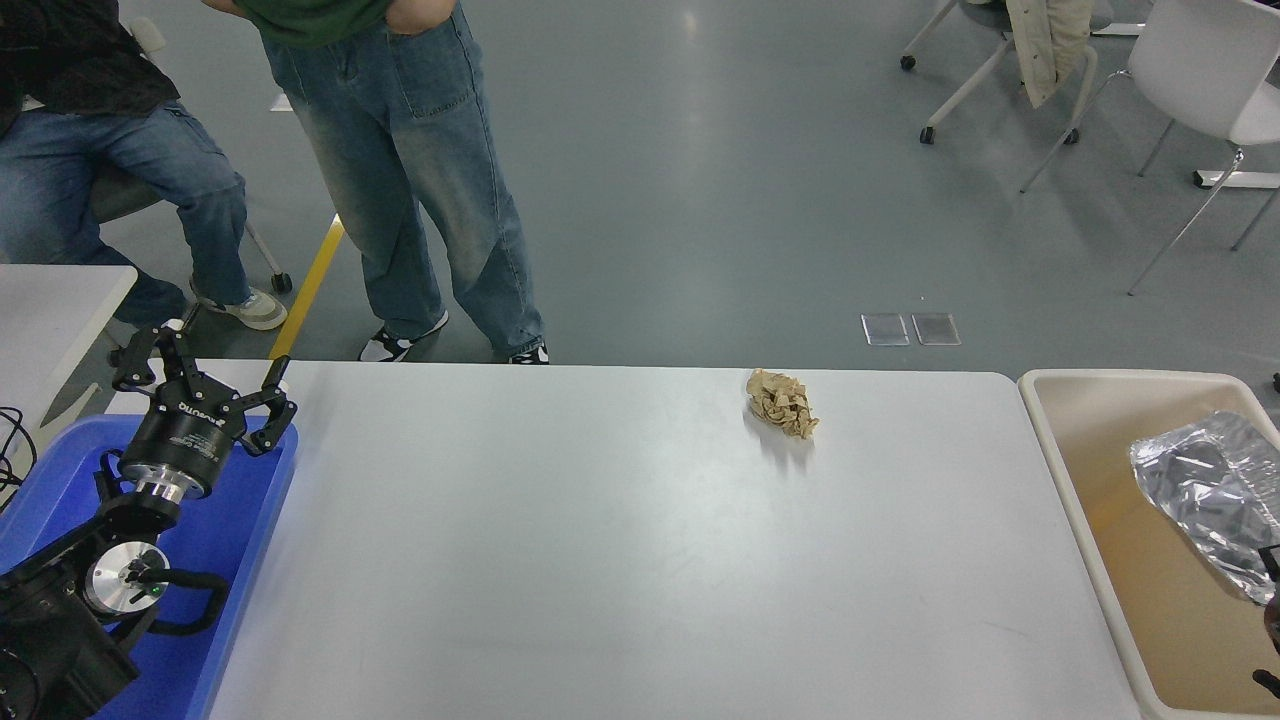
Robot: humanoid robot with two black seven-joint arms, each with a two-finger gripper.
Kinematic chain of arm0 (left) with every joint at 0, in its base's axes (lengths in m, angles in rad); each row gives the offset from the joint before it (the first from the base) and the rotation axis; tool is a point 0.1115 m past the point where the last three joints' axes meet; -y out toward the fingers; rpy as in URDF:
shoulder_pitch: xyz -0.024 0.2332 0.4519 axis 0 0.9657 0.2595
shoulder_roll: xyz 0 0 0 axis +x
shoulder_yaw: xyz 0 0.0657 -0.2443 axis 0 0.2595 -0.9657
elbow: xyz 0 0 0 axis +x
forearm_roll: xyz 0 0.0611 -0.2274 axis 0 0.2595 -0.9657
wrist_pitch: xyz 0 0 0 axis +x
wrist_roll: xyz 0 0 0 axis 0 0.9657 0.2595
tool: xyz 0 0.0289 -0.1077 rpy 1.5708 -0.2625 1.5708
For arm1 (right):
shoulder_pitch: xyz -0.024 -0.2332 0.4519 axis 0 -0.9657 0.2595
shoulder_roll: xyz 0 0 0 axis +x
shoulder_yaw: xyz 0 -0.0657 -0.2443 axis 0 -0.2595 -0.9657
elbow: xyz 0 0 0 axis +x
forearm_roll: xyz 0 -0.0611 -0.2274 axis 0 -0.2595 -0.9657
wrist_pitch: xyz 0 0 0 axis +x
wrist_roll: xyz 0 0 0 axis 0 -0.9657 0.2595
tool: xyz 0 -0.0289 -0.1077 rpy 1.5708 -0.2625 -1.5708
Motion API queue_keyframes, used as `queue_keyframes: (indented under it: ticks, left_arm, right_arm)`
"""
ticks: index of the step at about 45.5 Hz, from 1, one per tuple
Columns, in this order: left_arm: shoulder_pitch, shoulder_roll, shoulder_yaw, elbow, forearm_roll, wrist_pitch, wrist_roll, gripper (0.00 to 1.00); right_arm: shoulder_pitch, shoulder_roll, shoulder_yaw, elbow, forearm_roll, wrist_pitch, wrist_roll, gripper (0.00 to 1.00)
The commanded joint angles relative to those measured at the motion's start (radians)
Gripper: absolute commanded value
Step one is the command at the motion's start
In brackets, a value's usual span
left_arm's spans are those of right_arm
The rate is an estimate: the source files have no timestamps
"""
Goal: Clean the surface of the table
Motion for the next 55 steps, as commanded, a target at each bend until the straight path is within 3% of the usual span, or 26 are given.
queue_keyframes:
  ticks: [1, 31, 34, 37, 41, 55]
  left_arm:
    - [0.0, 0.0, 0.0, 0.0, 0.0, 0.0, 0.0, 1.0]
    - [0.002, 0.002, 0.0, 0.002, 0.0, 0.006, 0.0, 1.0]
    - [0.002, 0.002, 0.0, 0.002, 0.0, 0.008, -0.002, 1.0]
    - [0.002, 0.002, 0.0, 0.002, 0.0, 0.008, 0.0, 1.0]
    - [0.002, 0.002, 0.0, 0.0, 0.0, 0.008, -0.002, 1.0]
    - [0.002, 0.002, 0.0, 0.002, 0.0, 0.008, -0.002, 1.0]
  right_arm:
    - [-0.001, 0.0, -0.005, -0.007, 0.001, -0.037, 0.0, 0.98]
    - [0.022, -0.015, 0.056, 0.003, 0.004, -0.022, 0.0, 0.98]
    - [0.052, -0.046, 0.192, 0.109, 0.002, 0.033, 0.006, 0.98]
    - [0.037, -0.213, 0.535, 0.386, -0.014, 0.151, 0.007, 0.98]
    - [-0.018, -0.228, 0.729, 0.502, -0.016, 0.187, 0.004, 0.98]
    - [0.075, -0.144, 0.798, 0.522, 0.004, 0.197, 0.041, 0.99]
